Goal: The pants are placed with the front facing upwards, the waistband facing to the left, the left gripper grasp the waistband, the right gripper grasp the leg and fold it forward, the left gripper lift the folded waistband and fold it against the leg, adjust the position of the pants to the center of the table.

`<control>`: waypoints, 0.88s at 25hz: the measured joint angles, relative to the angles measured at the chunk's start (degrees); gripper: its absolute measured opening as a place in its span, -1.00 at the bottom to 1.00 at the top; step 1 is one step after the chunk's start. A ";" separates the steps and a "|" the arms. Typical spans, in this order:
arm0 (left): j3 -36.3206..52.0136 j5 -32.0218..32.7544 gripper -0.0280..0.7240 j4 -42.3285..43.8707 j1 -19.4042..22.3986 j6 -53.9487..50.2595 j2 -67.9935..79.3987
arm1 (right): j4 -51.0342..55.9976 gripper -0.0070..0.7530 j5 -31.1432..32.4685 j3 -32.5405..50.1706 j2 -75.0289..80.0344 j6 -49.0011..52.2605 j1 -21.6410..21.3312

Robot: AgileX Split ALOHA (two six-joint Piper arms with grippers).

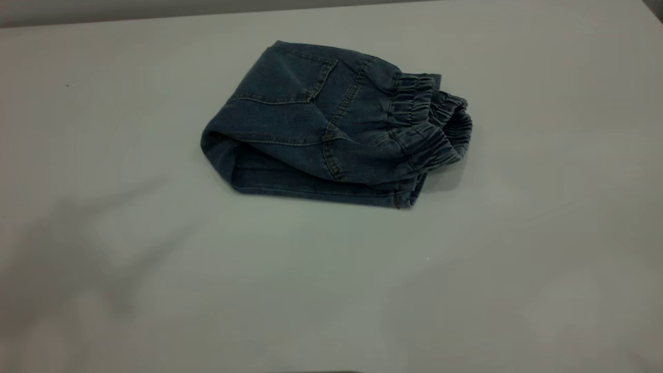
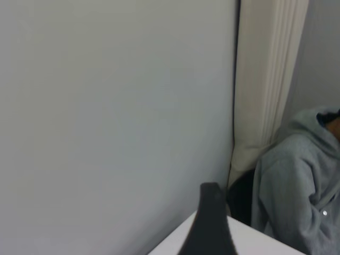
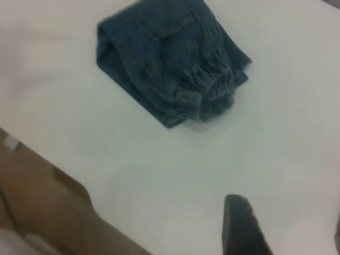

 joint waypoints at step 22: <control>0.00 -1.03 0.50 0.05 0.32 -6.66 -7.02 | 0.88 -0.17 -6.72 36.32 -26.82 2.52 0.00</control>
